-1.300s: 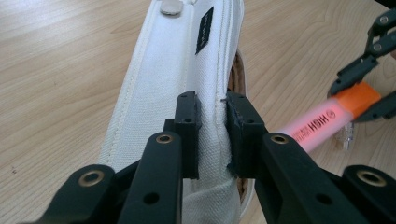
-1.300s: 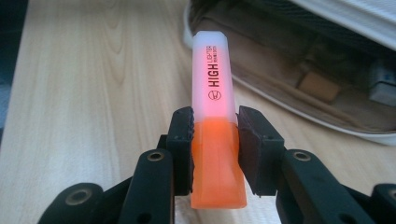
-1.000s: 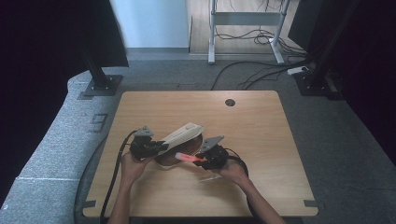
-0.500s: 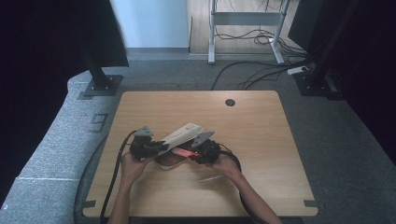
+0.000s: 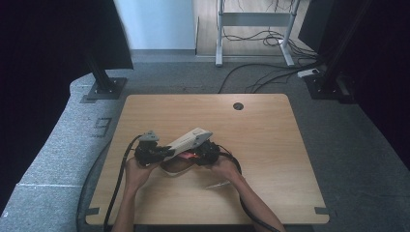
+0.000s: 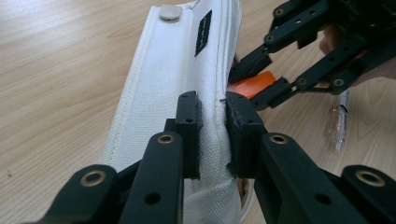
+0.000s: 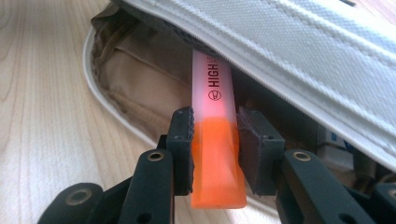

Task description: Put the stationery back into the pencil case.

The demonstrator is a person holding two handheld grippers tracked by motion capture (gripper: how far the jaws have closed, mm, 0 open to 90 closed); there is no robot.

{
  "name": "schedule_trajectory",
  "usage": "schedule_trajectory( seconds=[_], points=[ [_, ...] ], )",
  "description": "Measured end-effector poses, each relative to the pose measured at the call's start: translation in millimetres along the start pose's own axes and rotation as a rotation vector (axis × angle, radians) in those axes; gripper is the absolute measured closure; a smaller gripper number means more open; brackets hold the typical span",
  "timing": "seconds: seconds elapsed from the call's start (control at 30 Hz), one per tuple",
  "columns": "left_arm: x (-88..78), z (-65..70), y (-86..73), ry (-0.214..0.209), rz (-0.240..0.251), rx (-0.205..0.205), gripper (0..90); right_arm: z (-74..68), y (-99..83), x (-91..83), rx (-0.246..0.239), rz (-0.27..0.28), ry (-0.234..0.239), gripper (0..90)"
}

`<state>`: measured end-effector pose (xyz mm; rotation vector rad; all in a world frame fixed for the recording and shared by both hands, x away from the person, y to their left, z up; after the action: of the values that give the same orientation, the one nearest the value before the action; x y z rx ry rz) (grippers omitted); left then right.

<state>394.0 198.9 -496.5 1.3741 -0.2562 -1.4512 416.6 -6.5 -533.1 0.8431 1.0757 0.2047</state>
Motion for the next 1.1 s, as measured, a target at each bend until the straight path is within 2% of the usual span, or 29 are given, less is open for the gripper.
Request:
schedule_trajectory(
  seconds=[0.3,0.53,0.67,0.87,1.1],
  points=[
    [0.4,0.5,-0.1,-0.005,-0.004,0.001,76.7,2.5,3.3,13.1,-0.006,-0.002,-0.017,65.7],
    [0.7,-0.1,-0.5,-0.007,-0.004,0.002,76.7,9.2,-0.2,17.0,0.012,-0.021,-0.037,64.6],
    [0.5,-0.2,-0.6,-0.009,-0.003,0.002,76.7,14.0,-2.9,17.1,0.041,-0.03,-0.052,61.5],
    [-0.1,-0.6,-0.9,-0.012,-0.003,0.0,76.6,18.8,-6.7,15.0,0.052,-0.049,-0.083,57.8],
    [0.0,-0.9,-1.2,-0.02,-0.002,-0.002,76.5,23.9,-10.5,9.5,0.076,-0.042,-0.079,54.9]
  ],
)
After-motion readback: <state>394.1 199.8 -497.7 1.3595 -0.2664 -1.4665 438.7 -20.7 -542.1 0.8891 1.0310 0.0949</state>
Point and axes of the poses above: each handheld gripper's, and its own axes: x roughly forward along the jaws, y roughly out of its top, z roughly to its right, the point moved 3 cm from there along x, roughly forward along the jaws, and after that the axes turned 12 degrees about -y, right-handed, at the moved point
